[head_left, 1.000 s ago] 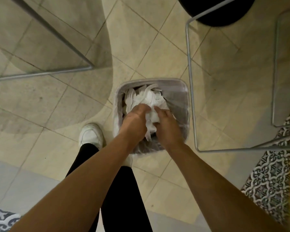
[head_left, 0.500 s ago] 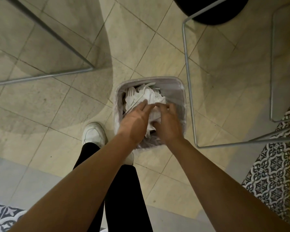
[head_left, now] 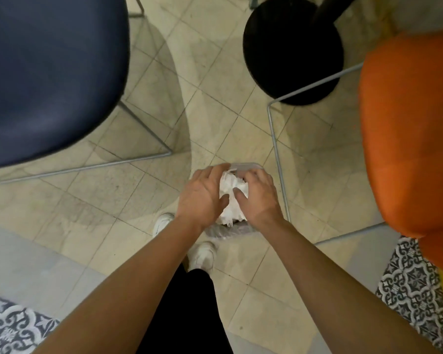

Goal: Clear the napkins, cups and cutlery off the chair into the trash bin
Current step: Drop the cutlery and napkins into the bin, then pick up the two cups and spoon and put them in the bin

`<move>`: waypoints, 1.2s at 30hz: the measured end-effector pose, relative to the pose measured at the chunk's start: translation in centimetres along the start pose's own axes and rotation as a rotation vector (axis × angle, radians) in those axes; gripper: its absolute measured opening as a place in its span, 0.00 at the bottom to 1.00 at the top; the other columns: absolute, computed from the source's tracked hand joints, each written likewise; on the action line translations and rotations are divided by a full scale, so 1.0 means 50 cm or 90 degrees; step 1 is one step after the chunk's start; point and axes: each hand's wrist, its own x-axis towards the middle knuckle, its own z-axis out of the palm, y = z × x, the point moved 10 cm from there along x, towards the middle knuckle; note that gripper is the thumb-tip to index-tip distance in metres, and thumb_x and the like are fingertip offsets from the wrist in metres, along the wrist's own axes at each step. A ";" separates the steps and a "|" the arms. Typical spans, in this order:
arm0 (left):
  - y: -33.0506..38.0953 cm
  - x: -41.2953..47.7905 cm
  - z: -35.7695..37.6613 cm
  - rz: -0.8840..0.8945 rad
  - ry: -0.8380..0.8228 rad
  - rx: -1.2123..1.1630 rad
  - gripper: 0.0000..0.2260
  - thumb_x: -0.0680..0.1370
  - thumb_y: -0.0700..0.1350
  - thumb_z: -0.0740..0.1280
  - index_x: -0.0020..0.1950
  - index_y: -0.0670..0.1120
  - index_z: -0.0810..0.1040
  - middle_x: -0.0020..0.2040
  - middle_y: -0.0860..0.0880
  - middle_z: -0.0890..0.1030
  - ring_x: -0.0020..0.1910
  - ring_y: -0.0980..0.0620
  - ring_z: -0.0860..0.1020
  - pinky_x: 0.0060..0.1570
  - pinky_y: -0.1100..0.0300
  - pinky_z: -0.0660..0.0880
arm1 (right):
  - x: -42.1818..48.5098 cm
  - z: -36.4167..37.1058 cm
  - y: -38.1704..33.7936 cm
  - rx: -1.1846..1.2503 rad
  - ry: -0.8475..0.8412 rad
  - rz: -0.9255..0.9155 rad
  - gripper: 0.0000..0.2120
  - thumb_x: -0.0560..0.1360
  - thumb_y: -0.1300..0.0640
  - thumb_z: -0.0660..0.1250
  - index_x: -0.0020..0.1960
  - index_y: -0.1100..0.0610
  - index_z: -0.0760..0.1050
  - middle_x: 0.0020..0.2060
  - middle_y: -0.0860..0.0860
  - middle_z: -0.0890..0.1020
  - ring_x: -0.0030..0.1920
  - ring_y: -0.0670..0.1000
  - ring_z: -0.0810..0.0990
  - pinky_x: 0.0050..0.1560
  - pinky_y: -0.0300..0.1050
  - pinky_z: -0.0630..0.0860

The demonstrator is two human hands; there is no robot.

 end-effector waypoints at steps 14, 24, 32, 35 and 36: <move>-0.036 -0.069 -0.377 -0.045 0.177 -0.101 0.27 0.74 0.45 0.68 0.71 0.48 0.63 0.67 0.47 0.70 0.66 0.50 0.69 0.61 0.58 0.66 | -0.015 -0.160 -0.317 0.101 0.048 -0.106 0.14 0.77 0.54 0.62 0.62 0.54 0.72 0.61 0.51 0.71 0.65 0.51 0.66 0.66 0.47 0.65; -0.222 -0.062 -0.602 -0.099 0.256 -0.131 0.26 0.73 0.47 0.68 0.70 0.50 0.65 0.64 0.49 0.72 0.60 0.50 0.72 0.56 0.56 0.69 | 0.077 -0.166 -0.596 0.088 0.060 -0.143 0.14 0.76 0.55 0.64 0.60 0.55 0.73 0.59 0.53 0.73 0.64 0.54 0.68 0.65 0.49 0.65; -0.328 -0.032 -0.751 -0.134 0.289 -0.137 0.25 0.74 0.49 0.68 0.69 0.51 0.65 0.64 0.49 0.72 0.61 0.48 0.72 0.57 0.52 0.71 | 0.140 -0.165 -0.773 0.064 0.055 -0.176 0.16 0.73 0.52 0.68 0.60 0.54 0.73 0.59 0.53 0.72 0.63 0.54 0.68 0.65 0.47 0.66; -0.348 -0.017 -0.784 -0.144 0.295 -0.143 0.25 0.74 0.49 0.68 0.69 0.51 0.65 0.65 0.49 0.71 0.61 0.49 0.72 0.57 0.52 0.71 | 0.162 -0.172 -0.815 0.053 0.059 -0.189 0.16 0.73 0.52 0.68 0.60 0.54 0.73 0.59 0.53 0.72 0.63 0.54 0.68 0.64 0.48 0.66; -0.356 -0.011 -0.795 -0.147 0.299 -0.142 0.25 0.74 0.49 0.68 0.69 0.51 0.65 0.65 0.49 0.71 0.61 0.49 0.73 0.57 0.53 0.70 | 0.172 -0.174 -0.830 0.053 0.055 -0.191 0.16 0.73 0.52 0.68 0.60 0.54 0.73 0.60 0.53 0.72 0.63 0.54 0.68 0.64 0.48 0.66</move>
